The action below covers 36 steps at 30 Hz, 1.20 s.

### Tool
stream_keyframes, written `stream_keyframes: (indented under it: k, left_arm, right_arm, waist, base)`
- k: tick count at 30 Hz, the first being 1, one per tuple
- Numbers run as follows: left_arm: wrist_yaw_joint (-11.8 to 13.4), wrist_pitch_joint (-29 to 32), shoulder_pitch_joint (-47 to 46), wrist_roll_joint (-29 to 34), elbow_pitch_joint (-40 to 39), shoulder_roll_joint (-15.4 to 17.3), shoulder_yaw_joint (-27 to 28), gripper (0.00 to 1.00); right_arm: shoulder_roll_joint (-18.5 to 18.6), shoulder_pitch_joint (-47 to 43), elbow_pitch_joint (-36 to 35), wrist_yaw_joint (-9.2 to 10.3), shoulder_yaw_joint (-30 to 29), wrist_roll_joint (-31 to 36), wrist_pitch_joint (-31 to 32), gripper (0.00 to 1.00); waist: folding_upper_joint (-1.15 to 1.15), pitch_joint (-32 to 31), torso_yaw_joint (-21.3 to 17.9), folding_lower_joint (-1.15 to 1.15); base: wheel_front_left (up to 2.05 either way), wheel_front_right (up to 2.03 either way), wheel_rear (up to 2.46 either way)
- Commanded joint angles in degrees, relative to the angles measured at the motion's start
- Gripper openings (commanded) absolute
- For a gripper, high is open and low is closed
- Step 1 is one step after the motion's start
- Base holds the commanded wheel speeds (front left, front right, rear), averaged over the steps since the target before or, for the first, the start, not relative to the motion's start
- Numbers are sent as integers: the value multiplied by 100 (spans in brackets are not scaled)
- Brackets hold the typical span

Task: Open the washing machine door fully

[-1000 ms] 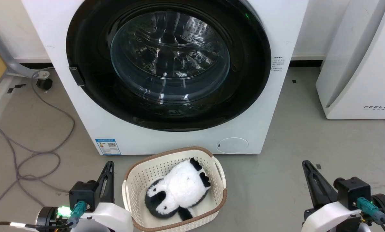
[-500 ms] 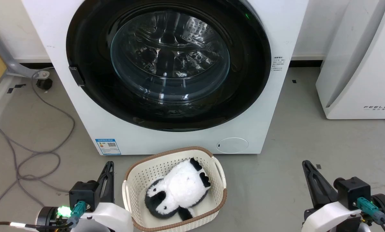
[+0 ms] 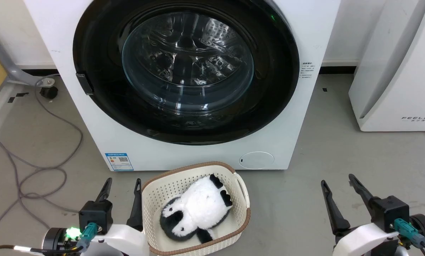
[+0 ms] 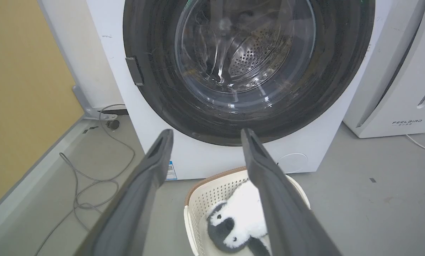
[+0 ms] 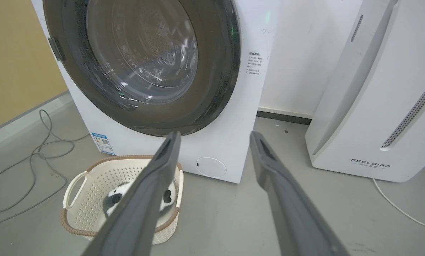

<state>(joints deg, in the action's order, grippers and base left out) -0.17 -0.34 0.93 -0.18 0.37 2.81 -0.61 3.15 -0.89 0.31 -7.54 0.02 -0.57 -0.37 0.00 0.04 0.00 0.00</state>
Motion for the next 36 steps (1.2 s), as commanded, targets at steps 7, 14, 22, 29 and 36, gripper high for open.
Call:
stream_keyframes:
  k: [7,14,22,29,36]
  left_arm:
    - [26,-132,18,-43,28,1,-72,100]
    - [39,-216,31,-61,44,1,-139,100]
    - [51,-311,33,-79,59,2,-208,100]
    - [61,-395,17,-98,75,2,-287,100]
    - [67,-479,-26,-106,90,2,-371,100]
  right_arm:
    - [5,-26,-24,1,22,-88,-129,100]
    - [48,-4,-42,1,36,-202,-212,100]
    - [191,113,-52,1,74,-526,-308,100]
    - [373,322,-49,2,95,-928,-353,100]
    - [658,598,-1,2,146,-1364,-384,100]
  waist:
    - [0,9,-1,0]
    - [0,24,-5,0]
    - [0,64,-15,0]
    - [0,121,-7,0]
    - [0,205,40,0]
  base:
    - [0,0,0]
    - [0,0,0]
    - [0,0,0]
    - [0,0,0]
    - [0,0,0]
